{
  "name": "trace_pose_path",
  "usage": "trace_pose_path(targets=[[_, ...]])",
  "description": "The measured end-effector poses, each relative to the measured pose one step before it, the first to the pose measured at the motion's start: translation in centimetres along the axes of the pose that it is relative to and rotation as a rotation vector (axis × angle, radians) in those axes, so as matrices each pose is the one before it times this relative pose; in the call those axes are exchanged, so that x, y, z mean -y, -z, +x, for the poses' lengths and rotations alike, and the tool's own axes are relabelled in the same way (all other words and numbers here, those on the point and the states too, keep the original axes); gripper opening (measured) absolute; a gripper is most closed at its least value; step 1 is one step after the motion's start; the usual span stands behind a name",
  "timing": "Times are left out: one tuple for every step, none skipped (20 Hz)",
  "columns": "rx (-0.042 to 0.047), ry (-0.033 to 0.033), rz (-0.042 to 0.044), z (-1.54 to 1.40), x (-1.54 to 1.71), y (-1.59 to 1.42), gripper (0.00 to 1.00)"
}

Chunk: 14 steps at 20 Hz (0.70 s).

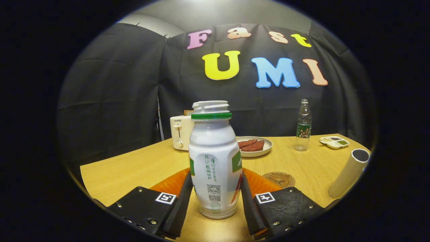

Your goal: Take the bottle from table, then pour the juice into the cup, finally place the bottle on the coaster

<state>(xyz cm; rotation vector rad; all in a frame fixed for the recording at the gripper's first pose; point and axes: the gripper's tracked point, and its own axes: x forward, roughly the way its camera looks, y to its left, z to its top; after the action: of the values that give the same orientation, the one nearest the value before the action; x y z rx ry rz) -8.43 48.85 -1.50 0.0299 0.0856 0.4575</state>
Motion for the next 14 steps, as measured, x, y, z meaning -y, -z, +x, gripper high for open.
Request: trace_pose_path(targets=[[-0.00151, 0.00237, 0.00768, -0.009, 0.064, -0.055, 0.71], [0.00106, 0.00066, 0.00934, -0.029, -0.027, -0.096, 0.71], [0.00705, 0.00016, 0.00985, -0.082, 0.012, -0.363, 0.71], [0.01206, -0.00146, 0.01259, -0.197, -0.082, -0.384, 0.71], [0.01454, -0.00097, 0.01871, -0.211, 0.019, -0.512, 0.71], [0.01651, -0.00361, 0.02682, -0.067, 0.074, -0.451, 0.71], [0.01936, -0.00558, 0.0331, -0.05, -0.021, -0.651, 0.71], [0.02253, -0.00289, 0.03595, -0.177, -0.003, -0.599, 0.71], [0.02398, -0.00115, 0.04124, -0.267, 0.196, -0.785, 0.71], [0.02666, -0.00245, 0.04402, -0.309, 0.058, -0.717, 0.71], [0.02585, -0.00323, 0.04267, -0.244, 0.097, -0.858, 0.71], [0.02623, 0.00274, 0.04263, -0.188, 0.225, -0.803, 0.71], [0.02239, 0.00663, 0.04113, -0.171, 0.353, -0.824, 0.71], [0.0205, 0.008, 0.0394, -0.132, 0.377, -0.686, 0.71]])
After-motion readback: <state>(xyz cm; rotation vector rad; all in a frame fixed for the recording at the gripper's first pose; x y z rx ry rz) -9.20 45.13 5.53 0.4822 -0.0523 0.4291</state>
